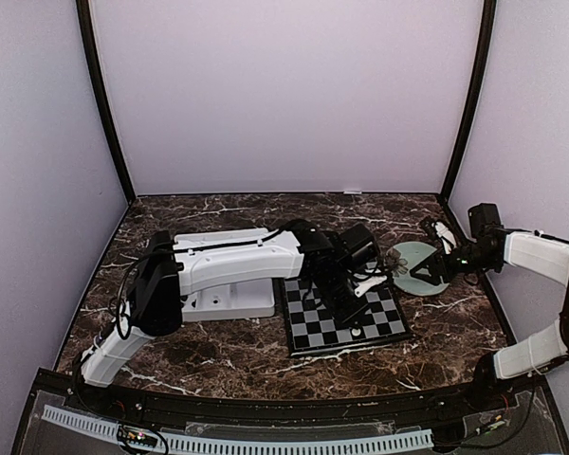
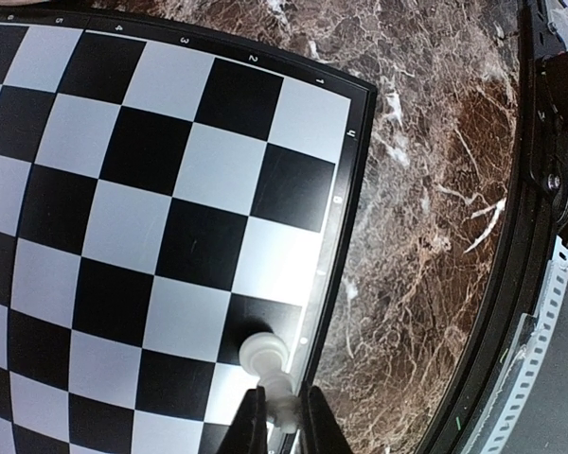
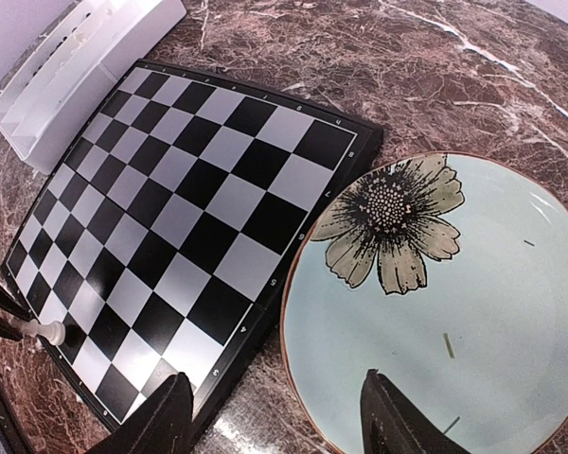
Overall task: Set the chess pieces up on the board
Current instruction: Place the king on e1, then pick up the king from e1.
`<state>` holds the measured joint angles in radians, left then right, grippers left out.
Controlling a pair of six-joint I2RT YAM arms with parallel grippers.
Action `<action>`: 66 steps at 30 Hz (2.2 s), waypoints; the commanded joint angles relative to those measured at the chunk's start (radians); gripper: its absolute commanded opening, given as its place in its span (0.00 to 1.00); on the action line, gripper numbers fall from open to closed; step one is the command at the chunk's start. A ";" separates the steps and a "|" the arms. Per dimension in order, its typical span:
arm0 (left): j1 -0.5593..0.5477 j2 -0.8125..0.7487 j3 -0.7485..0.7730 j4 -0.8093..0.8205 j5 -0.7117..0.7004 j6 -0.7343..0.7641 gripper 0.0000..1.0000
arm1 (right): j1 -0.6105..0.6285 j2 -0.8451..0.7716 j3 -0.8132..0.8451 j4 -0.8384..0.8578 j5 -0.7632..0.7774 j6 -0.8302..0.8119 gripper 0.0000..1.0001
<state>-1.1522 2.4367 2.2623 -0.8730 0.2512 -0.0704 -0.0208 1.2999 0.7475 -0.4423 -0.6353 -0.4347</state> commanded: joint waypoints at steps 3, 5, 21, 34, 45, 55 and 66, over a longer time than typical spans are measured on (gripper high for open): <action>-0.007 0.005 0.025 -0.023 0.022 0.004 0.08 | -0.002 0.002 -0.002 0.007 -0.012 -0.008 0.62; -0.007 0.008 0.025 -0.023 0.023 0.001 0.08 | -0.002 0.001 -0.003 0.007 -0.014 -0.009 0.62; -0.007 0.023 0.025 -0.009 0.010 -0.009 0.14 | -0.002 0.003 -0.002 0.003 -0.021 -0.013 0.62; -0.007 0.008 0.029 -0.001 -0.013 -0.008 0.36 | -0.002 0.003 -0.002 -0.001 -0.026 -0.015 0.62; -0.010 -0.051 -0.010 -0.016 -0.018 0.060 0.51 | -0.002 0.001 -0.002 -0.002 -0.030 -0.016 0.62; -0.015 -0.074 -0.108 0.041 -0.033 0.119 0.38 | -0.002 0.001 -0.002 -0.006 -0.032 -0.017 0.62; -0.017 -0.060 -0.112 0.076 -0.031 0.115 0.24 | -0.002 0.004 -0.002 -0.006 -0.029 -0.018 0.62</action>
<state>-1.1625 2.4329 2.1628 -0.8101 0.2203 0.0338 -0.0208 1.2999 0.7475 -0.4492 -0.6540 -0.4408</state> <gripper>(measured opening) 0.252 0.622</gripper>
